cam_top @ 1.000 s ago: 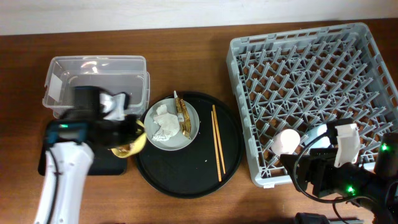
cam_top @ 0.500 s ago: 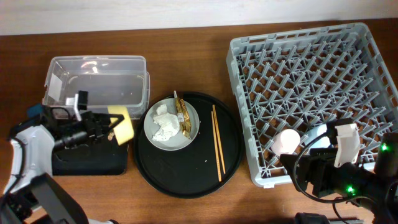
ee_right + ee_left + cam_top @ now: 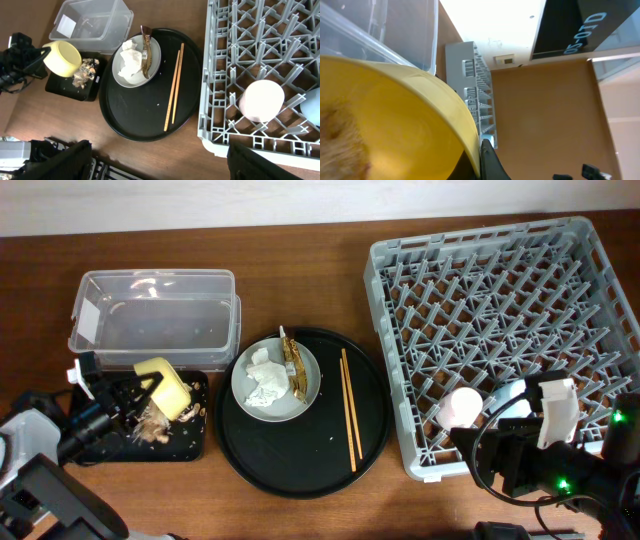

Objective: Sort waste into correct bins and load items into the dishwasher rack
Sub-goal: 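Tip the yellow bowl over the black tray to dump food scraps, then set the empty yellow bowl back on the serving tray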

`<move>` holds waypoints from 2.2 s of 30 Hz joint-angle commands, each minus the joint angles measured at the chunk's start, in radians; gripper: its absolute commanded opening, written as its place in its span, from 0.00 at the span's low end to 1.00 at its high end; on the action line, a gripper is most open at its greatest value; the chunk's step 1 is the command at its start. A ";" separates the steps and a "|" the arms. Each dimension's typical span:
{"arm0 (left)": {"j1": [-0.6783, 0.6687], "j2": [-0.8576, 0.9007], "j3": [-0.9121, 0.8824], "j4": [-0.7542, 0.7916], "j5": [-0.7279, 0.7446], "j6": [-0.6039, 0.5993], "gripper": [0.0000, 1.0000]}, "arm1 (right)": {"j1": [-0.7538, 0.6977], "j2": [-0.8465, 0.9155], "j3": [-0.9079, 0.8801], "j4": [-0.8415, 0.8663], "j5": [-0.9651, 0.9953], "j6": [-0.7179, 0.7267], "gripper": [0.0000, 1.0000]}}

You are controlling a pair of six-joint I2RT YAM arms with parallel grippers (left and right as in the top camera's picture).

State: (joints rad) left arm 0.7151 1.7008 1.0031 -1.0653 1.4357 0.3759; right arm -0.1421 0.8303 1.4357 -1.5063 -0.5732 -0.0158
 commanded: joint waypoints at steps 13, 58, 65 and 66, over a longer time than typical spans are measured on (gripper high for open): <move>-0.028 0.024 -0.041 -0.022 0.126 0.145 0.00 | 0.006 0.003 -0.003 0.003 0.008 -0.006 0.87; -1.568 -0.263 -0.021 0.151 -1.610 -1.008 0.62 | 0.006 0.003 -0.003 -0.016 0.010 -0.007 0.88; -1.474 -0.255 0.100 0.207 -1.838 -0.837 0.95 | 0.006 0.003 -0.003 -0.016 0.013 -0.007 0.88; -1.442 -0.243 0.099 0.240 -1.835 -0.808 0.95 | 0.006 0.003 -0.003 -0.016 0.013 -0.007 0.88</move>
State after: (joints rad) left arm -0.8169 1.4418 1.0813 -0.8932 -0.2577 -0.5606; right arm -0.1421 0.8303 1.4349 -1.5192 -0.5671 -0.0162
